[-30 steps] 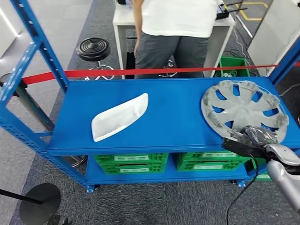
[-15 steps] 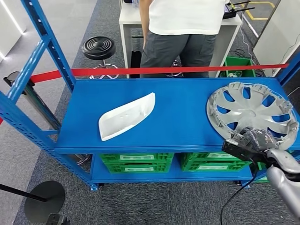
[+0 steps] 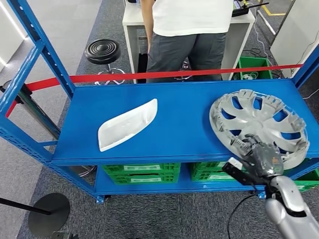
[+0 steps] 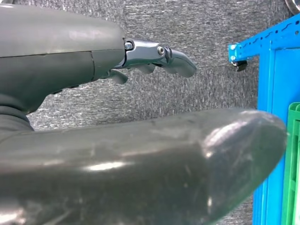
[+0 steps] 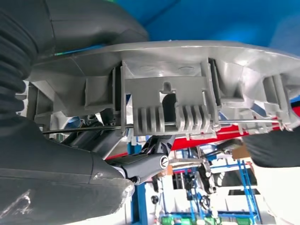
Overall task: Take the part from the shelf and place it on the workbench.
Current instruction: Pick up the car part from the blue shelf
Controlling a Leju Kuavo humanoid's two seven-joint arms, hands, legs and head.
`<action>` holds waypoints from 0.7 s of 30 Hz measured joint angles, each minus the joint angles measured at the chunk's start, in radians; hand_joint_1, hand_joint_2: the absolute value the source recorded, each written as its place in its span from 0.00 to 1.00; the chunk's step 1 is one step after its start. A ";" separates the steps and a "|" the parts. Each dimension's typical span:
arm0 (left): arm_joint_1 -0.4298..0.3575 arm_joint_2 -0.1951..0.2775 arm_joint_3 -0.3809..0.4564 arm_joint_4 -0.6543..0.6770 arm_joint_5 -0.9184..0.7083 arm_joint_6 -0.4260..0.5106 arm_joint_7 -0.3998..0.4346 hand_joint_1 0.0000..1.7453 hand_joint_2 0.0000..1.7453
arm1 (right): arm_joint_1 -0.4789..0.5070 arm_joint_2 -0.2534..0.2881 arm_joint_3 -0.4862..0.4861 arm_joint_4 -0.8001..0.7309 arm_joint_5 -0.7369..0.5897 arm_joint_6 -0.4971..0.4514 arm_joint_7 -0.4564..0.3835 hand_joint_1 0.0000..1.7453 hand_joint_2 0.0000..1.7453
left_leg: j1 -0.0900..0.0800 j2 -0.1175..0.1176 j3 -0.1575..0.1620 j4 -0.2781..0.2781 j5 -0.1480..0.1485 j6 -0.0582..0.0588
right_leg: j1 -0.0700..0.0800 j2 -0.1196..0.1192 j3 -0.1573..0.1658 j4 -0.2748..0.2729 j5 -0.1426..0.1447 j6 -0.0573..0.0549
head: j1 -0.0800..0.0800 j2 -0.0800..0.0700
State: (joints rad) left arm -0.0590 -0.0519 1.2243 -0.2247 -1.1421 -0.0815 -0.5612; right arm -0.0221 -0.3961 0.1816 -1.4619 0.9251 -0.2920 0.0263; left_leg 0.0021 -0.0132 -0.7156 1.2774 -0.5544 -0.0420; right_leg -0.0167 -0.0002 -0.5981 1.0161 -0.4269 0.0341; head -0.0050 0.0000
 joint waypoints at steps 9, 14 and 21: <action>0.002 -0.004 0.004 0.000 -0.008 0.036 -0.018 0.00 0.00 | 0.141 0.214 -0.037 -0.214 -0.487 -0.194 -0.448 1.00 1.00 | 0.006 0.003 0.132 -0.281 0.117 0.052 | 0.003 0.006 -0.124 0.270 -0.139 0.040 | 0.014 0.000; 0.002 -0.004 0.006 0.000 -0.019 0.040 -0.015 0.00 0.00 | 0.177 0.296 -0.030 -0.327 -0.635 -0.211 -0.580 1.00 1.00 | 0.008 -0.002 0.145 -0.278 0.107 0.035 | -0.002 0.007 -0.027 0.076 -0.030 0.041 | 0.019 0.000; 0.000 -0.002 0.007 0.000 -0.021 0.041 -0.015 0.00 0.00 | 0.192 0.352 -0.026 -0.399 -0.663 -0.223 -0.602 1.00 1.00 | 0.008 0.000 0.120 -0.229 0.067 -0.001 | -0.001 0.013 -0.001 0.017 -0.017 -0.002 | 0.013 0.000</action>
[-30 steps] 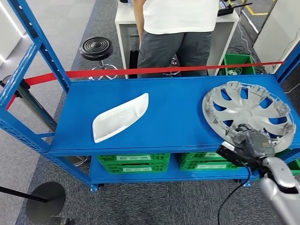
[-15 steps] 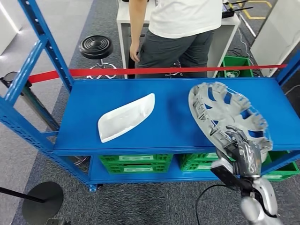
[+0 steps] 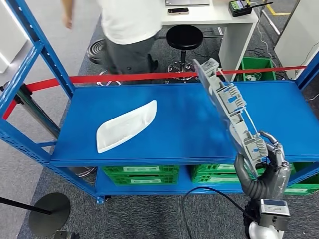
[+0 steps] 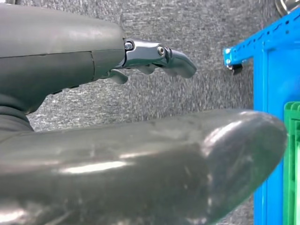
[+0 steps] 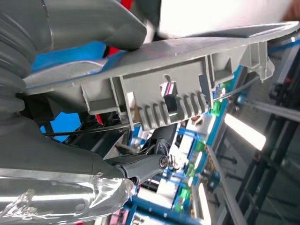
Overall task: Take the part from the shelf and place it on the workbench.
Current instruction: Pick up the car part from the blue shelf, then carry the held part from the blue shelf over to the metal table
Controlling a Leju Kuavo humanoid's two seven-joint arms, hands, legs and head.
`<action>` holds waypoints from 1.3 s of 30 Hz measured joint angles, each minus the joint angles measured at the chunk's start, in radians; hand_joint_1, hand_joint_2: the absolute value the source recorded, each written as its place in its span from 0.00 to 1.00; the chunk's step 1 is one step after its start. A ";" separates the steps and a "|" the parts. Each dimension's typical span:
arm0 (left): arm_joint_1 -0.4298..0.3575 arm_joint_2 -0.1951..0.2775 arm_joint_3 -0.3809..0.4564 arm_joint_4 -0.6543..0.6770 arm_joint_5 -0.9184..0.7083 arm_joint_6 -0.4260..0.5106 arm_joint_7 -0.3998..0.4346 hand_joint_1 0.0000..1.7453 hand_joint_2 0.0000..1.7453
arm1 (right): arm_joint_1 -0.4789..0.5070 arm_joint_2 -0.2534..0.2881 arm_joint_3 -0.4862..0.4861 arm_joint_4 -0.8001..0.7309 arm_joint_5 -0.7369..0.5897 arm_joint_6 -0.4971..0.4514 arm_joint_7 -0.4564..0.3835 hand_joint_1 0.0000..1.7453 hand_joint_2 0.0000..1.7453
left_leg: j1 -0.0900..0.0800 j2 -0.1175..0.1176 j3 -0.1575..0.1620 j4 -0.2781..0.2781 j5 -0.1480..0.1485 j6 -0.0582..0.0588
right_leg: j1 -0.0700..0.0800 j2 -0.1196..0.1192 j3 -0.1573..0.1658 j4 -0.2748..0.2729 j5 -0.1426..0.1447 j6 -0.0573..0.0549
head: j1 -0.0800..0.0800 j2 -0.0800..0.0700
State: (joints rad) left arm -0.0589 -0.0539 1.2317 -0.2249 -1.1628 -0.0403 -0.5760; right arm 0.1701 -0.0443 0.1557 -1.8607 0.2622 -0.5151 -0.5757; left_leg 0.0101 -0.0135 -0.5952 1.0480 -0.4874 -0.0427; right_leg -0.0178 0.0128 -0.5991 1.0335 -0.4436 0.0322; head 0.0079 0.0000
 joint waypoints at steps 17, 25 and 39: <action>-0.003 -0.002 0.008 0.000 0.001 -0.037 -0.031 0.00 0.00 | 0.009 0.068 0.076 -0.258 -0.460 0.501 -0.116 1.00 1.00 | -0.002 0.003 0.006 -0.046 0.053 0.043 | 0.009 -0.004 -0.075 0.169 -0.105 0.032 | -0.005 0.000; -0.005 0.004 0.020 0.000 0.000 -0.039 0.006 0.00 0.00 | -0.028 0.062 0.214 -0.299 -0.575 0.775 -0.073 1.00 1.00 | 0.000 -0.001 0.004 -0.038 0.058 0.024 | 0.002 0.000 0.020 0.021 -0.027 0.035 | -0.001 0.000; -0.011 0.006 0.022 0.000 -0.009 -0.031 0.026 0.00 0.00 | -0.042 0.058 0.277 -0.294 -0.632 0.902 -0.030 1.00 1.00 | 0.000 0.001 0.062 0.024 -0.053 0.003 | 0.010 -0.002 -0.081 0.009 0.072 -0.009 | -0.016 0.000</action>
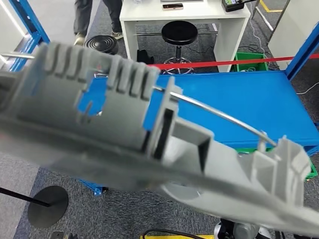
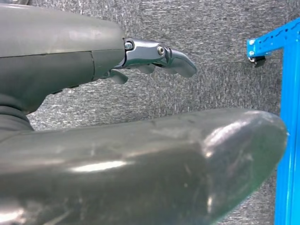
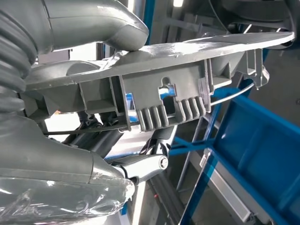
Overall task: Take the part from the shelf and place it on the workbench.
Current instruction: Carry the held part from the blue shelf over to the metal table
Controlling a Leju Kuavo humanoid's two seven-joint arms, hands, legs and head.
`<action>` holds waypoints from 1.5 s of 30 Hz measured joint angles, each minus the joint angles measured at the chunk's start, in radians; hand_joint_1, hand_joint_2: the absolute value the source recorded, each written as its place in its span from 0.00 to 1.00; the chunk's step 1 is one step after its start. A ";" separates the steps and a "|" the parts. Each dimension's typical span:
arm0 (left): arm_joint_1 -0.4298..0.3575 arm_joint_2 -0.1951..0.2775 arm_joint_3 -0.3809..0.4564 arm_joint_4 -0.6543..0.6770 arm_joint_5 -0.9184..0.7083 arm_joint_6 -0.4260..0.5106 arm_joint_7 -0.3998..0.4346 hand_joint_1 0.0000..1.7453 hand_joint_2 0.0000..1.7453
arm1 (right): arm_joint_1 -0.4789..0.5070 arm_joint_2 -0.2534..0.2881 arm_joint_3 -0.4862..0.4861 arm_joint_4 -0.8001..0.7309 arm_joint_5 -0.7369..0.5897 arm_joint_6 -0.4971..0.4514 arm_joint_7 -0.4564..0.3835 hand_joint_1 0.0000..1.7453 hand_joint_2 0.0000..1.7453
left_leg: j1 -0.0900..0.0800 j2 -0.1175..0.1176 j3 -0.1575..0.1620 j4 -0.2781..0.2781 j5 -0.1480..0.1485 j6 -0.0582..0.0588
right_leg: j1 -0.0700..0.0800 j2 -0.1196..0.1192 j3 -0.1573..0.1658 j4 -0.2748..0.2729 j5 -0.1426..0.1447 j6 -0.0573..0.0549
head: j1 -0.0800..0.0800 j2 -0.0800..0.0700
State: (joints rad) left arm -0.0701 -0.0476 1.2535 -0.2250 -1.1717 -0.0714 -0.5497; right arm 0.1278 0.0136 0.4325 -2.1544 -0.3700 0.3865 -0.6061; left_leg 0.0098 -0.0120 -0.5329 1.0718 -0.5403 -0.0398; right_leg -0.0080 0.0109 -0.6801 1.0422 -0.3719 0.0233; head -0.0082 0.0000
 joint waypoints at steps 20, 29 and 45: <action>0.004 -0.005 0.022 0.000 0.009 0.008 0.037 0.00 0.00 | 0.046 -0.051 0.009 0.077 0.094 -0.017 0.029 1.00 1.00 | -0.003 0.007 -0.099 -0.078 0.174 0.006 | 0.001 0.001 0.164 -0.027 -0.126 0.018 | 0.014 0.000; 0.002 -0.010 0.027 0.000 0.012 0.011 0.041 0.00 0.00 | 0.078 -0.092 -0.036 0.081 0.187 -0.053 0.023 1.00 1.00 | -0.001 0.008 -0.092 0.146 0.021 -0.005 | -0.001 -0.003 0.045 -0.026 -0.024 -0.001 | -0.004 0.000; -0.006 -0.008 0.028 0.000 0.006 0.018 0.057 0.00 0.00 | 0.104 -0.173 -0.069 0.056 0.222 0.014 -0.007 1.00 1.00 | -0.010 0.014 -0.057 -0.104 0.141 0.047 | -0.002 -0.004 0.081 0.141 -0.106 0.044 | 0.003 0.000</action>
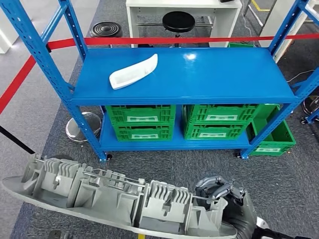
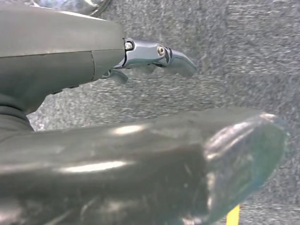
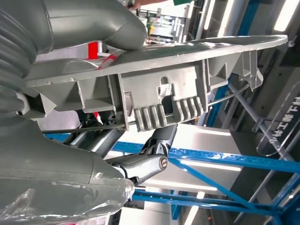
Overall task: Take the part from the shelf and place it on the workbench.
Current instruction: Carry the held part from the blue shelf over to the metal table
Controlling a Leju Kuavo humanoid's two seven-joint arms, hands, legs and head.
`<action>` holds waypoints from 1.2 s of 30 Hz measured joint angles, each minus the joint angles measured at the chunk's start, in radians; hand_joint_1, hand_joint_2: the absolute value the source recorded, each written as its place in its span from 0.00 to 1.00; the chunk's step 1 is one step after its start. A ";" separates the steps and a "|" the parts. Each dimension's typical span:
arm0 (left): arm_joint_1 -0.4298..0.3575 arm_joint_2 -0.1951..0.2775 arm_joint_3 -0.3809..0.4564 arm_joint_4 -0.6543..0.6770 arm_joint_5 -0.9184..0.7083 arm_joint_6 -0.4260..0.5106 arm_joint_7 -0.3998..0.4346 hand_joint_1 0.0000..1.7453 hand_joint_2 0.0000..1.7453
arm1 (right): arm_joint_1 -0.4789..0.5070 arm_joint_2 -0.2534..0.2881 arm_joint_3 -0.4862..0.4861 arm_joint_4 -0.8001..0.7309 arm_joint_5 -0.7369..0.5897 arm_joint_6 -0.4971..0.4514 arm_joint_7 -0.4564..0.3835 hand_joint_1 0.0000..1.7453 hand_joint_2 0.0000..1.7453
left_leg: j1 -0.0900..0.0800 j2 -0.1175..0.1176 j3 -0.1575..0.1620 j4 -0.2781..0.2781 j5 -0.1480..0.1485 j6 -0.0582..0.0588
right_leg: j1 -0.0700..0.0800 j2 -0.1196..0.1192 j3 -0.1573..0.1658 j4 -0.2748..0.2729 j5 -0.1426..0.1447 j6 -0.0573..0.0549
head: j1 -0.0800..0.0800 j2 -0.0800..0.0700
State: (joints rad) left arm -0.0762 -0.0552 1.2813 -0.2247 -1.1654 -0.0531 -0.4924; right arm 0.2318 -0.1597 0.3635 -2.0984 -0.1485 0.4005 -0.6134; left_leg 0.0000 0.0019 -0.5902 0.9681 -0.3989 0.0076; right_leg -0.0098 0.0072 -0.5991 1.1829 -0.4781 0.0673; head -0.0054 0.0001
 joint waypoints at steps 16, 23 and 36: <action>0.001 0.013 0.012 0.000 0.003 0.009 0.036 0.00 0.00 | 0.015 -0.020 -0.019 -0.041 0.047 -0.014 -0.032 1.00 1.00 | 0.004 -0.002 0.056 0.126 -0.086 -0.050 | 0.002 -0.004 -0.024 -0.192 0.105 -0.035 | -0.009 0.000; -0.004 0.008 0.018 0.000 0.001 0.010 0.114 0.00 0.00 | 0.011 -0.034 -0.029 -0.049 0.046 -0.017 -0.037 1.00 1.00 | 0.000 0.000 0.104 -0.018 -0.072 0.002 | 0.000 -0.002 -0.070 -0.150 0.091 0.001 | -0.006 0.000; 0.004 -0.071 0.019 0.005 -0.059 0.048 0.551 0.00 0.00 | 0.028 -0.095 -0.100 -0.080 -0.011 0.000 0.023 1.00 1.00 | -0.004 -0.004 -0.028 0.002 0.044 -0.023 | 0.003 0.002 0.109 -0.200 -0.006 -0.011 | -0.001 0.000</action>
State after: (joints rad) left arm -0.0724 -0.1267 1.3007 -0.2196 -1.2246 -0.0054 0.0586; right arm 0.2596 -0.2542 0.2631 -2.1783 -0.1597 0.4004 -0.5900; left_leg -0.0042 -0.0025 -0.6180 0.9706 -0.3552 -0.0159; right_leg -0.0068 0.0095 -0.4898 0.9829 -0.4841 0.0559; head -0.0061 0.0001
